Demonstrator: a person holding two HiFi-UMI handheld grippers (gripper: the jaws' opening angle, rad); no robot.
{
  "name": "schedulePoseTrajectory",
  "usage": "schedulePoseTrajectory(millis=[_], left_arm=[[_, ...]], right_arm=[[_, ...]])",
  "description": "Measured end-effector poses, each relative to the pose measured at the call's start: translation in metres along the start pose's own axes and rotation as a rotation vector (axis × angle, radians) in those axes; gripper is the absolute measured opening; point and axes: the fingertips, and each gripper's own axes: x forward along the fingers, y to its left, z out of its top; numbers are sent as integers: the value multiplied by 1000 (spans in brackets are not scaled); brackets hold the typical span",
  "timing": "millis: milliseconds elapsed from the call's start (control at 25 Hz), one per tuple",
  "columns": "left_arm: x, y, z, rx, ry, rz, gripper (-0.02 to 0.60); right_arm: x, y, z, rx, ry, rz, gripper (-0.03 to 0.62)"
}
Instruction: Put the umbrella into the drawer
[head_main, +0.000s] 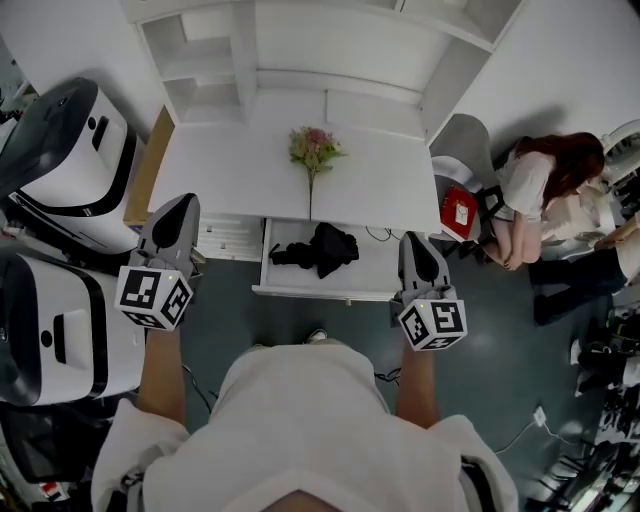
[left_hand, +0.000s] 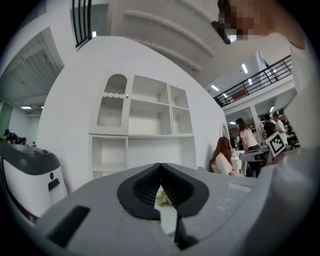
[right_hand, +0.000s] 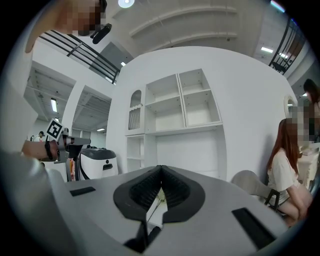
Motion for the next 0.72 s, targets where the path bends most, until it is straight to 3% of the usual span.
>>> schedulePoseTrajectory(millis=[320, 720], left_arm=[[-50, 24, 37, -7, -131, 104, 13], [-91, 41, 23, -96, -131, 181, 14]], right_arm=[[-2, -2, 15, -15, -11, -29, 0], [-8, 17, 32, -33, -25, -38, 1]])
